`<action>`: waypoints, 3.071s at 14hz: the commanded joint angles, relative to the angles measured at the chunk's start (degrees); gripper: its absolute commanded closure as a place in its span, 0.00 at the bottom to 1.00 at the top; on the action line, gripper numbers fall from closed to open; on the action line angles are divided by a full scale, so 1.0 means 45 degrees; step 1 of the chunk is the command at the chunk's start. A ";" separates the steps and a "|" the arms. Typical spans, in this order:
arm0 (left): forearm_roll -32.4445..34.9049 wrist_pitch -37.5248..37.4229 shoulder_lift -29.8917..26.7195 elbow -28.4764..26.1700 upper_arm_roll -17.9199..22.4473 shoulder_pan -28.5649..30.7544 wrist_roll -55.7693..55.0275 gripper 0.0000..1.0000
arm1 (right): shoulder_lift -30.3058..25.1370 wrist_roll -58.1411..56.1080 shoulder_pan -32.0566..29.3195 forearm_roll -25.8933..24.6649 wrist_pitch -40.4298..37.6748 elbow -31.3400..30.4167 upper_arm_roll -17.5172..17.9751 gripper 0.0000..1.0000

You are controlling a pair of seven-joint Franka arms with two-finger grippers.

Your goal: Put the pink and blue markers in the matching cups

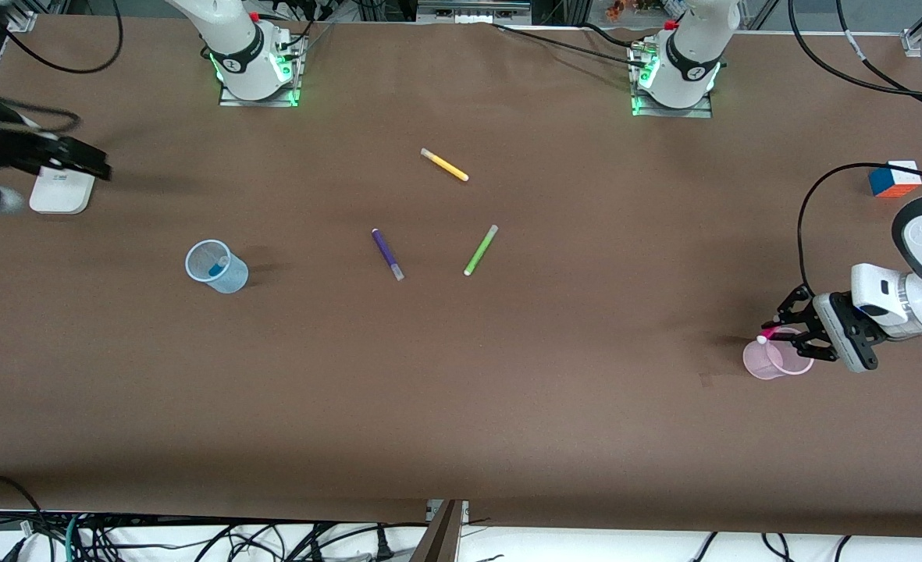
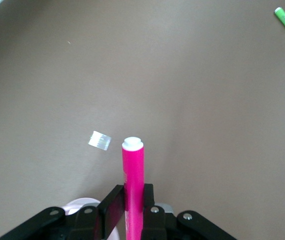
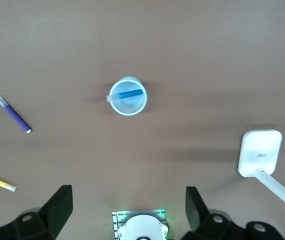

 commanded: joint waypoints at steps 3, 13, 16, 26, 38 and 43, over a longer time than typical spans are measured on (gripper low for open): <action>0.0364 -0.0115 0.0627 0.0675 0.0049 -0.0107 0.0724 1.00 | -0.1442 0.0209 -0.1047 -0.0230 -0.0008 -0.0878 0.0949 0.00; 0.0169 0.0628 0.1897 0.1887 0.0030 -0.0029 0.2836 1.00 | -0.1151 0.0172 -0.1126 0.0083 -0.0049 -0.0703 0.1186 0.00; -0.0279 0.0940 0.2073 0.1750 0.0049 0.0049 0.3284 1.00 | -0.1112 0.0152 -0.1126 0.0064 -0.0030 -0.0683 0.1186 0.00; -0.0437 0.0882 0.2191 0.1828 0.0069 0.0245 0.3580 0.00 | -0.0995 0.0113 -0.1126 0.0102 -0.0049 -0.0507 0.1186 0.00; 0.2102 -0.4875 -0.2631 0.1653 -0.0087 -0.1356 -0.7879 0.00 | -0.0897 0.0133 -0.1223 0.0395 -0.0088 -0.0371 0.1128 0.00; 0.2356 -0.6204 -0.4759 0.1008 -0.0399 -0.2369 -1.2659 0.00 | -0.0897 0.0133 -0.1224 0.0434 -0.0088 -0.0351 0.0952 0.00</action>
